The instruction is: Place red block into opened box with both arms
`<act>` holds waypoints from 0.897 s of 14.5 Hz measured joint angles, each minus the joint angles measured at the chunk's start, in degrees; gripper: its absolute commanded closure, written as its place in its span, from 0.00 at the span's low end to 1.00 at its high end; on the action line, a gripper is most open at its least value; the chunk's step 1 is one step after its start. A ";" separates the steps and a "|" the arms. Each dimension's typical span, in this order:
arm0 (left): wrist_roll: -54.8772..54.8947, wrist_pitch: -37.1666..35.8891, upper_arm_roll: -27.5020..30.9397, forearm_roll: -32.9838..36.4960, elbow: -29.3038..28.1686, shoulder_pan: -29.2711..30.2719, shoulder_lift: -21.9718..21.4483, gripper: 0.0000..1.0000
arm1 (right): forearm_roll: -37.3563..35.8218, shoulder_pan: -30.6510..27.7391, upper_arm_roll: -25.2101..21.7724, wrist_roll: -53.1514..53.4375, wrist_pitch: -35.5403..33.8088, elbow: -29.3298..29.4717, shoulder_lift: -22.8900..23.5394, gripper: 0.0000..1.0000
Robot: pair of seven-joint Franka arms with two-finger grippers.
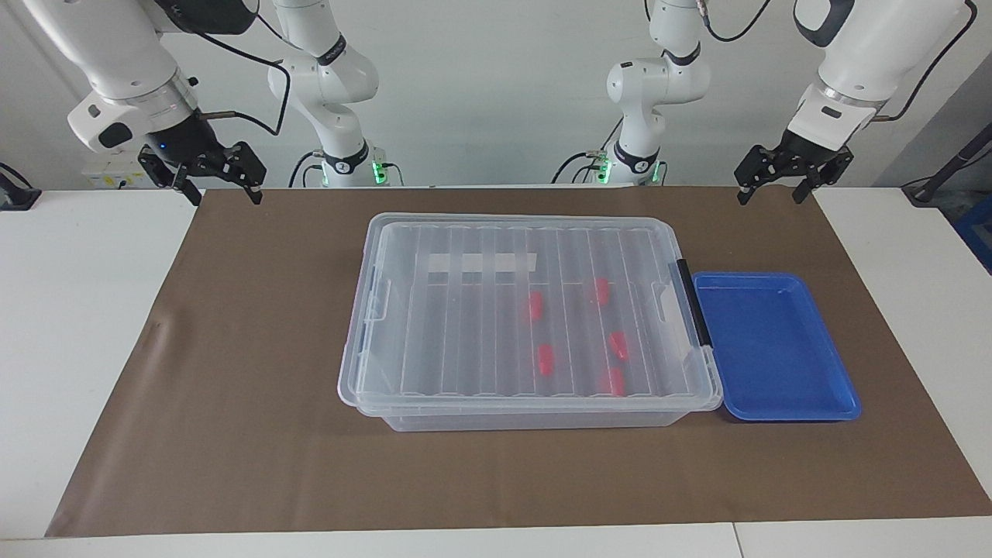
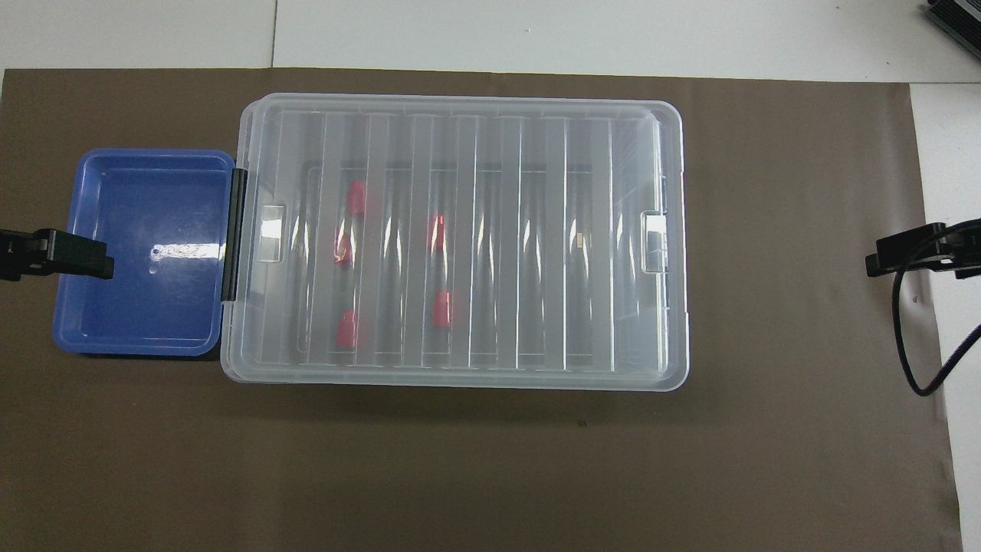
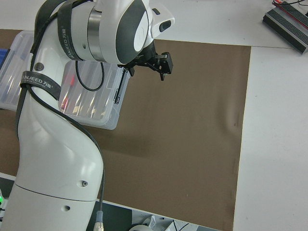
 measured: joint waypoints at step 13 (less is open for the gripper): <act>0.00 0.00 0.00 -0.02 0.00 0.00 0.00 0.00 | -2.71 0.91 0.11 -0.25 0.28 -0.05 0.00 0.00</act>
